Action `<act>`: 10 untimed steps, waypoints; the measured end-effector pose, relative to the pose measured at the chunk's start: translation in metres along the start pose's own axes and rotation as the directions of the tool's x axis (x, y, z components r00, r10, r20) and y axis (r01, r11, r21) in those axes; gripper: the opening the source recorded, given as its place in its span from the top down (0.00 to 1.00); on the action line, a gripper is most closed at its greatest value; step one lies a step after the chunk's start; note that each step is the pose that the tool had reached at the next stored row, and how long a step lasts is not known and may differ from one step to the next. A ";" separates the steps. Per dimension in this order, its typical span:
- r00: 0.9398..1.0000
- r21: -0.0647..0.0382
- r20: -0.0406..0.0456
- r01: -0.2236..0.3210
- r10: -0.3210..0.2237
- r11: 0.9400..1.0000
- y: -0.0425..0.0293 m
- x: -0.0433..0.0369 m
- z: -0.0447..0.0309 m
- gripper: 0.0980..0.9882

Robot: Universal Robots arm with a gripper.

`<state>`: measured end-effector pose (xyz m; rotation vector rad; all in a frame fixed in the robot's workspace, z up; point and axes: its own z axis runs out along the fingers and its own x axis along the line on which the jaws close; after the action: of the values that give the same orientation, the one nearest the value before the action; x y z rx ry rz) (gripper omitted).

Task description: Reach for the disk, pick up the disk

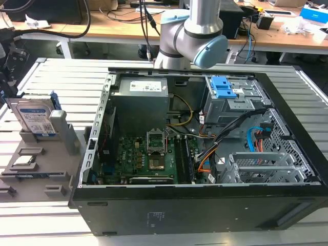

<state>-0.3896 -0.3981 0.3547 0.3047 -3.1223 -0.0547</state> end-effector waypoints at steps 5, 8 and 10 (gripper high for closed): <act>0.998 0.001 -0.002 0.066 -0.066 0.998 0.0000 0.0000 0.0000 0.99; 0.994 0.001 -0.004 0.110 -0.110 0.994 0.0000 0.0000 0.0000 0.99; 0.991 0.001 -0.005 0.135 -0.135 0.991 0.0000 0.0000 0.0000 0.99</act>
<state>-0.3896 -0.3981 0.3547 0.5155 -3.0920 -0.0514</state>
